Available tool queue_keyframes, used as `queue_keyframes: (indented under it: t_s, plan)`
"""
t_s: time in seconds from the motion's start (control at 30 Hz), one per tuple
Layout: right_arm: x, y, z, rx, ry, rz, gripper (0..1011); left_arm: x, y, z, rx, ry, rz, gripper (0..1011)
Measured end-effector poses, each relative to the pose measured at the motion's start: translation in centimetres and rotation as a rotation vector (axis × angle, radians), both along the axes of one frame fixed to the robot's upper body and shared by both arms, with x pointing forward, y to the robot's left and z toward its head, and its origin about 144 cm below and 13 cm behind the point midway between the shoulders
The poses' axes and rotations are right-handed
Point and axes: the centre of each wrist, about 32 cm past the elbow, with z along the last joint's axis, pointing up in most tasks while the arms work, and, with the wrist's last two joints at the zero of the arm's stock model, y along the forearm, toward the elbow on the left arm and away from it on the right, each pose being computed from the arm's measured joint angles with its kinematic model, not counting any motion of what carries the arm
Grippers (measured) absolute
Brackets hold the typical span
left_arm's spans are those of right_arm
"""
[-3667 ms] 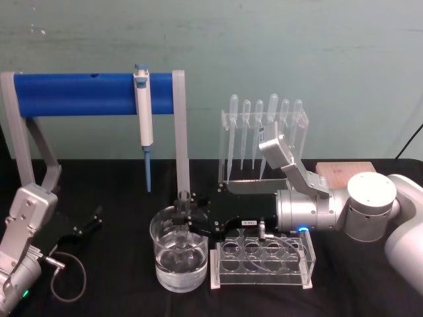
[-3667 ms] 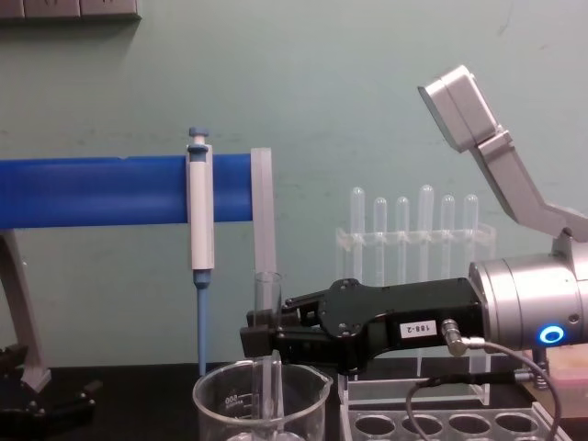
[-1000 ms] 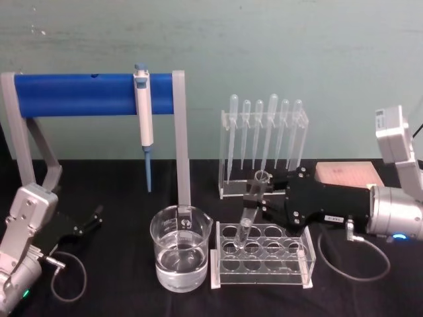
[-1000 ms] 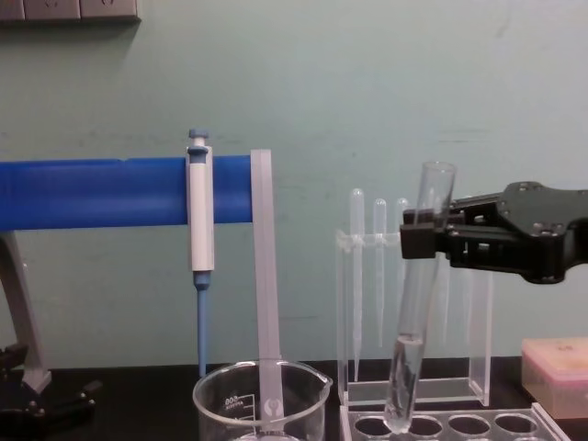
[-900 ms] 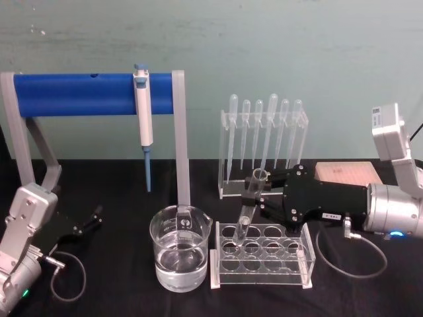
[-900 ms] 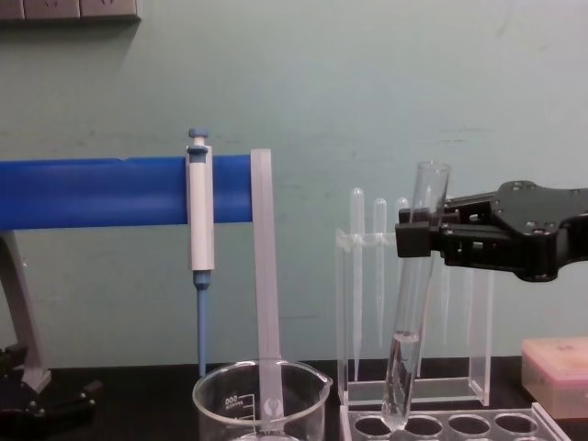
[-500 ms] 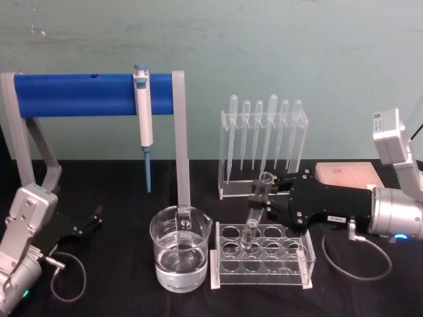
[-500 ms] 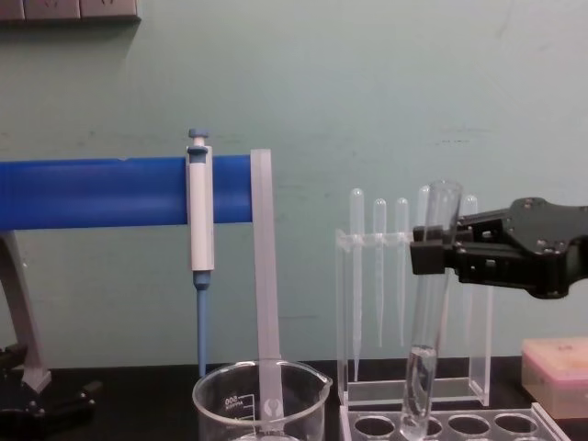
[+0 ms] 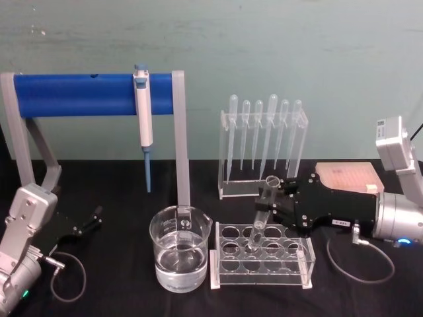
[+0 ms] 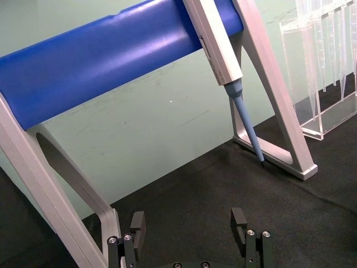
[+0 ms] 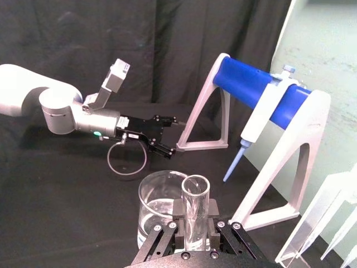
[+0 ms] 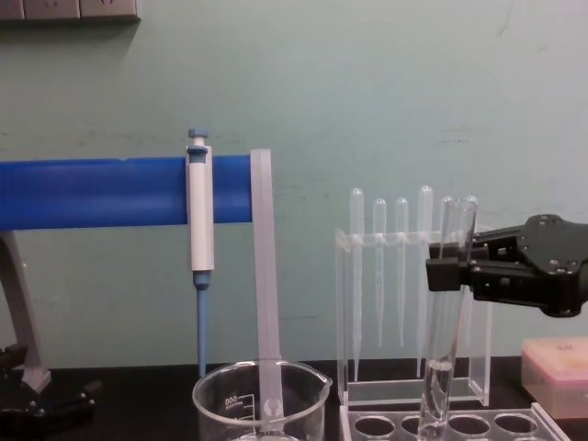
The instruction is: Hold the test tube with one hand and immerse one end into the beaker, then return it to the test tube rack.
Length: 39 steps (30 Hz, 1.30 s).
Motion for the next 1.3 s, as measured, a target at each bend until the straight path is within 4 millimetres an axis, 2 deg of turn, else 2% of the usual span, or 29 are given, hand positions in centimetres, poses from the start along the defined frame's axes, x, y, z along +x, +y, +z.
queue_keyframes:
  t_s: [0.47, 1.3]
  plan:
    - [0.2, -0.1, -1.5, -0.001, 0.025, -0.006, 226, 0.0, 0.0, 0.0, 0.0, 0.0, 0.0, 1000]
    - [-0.8, 0.1, -3.8, -0.005, 0.047, -0.008, 225, 0.0, 0.0, 0.0, 0.0, 0.0, 0.0, 1000]
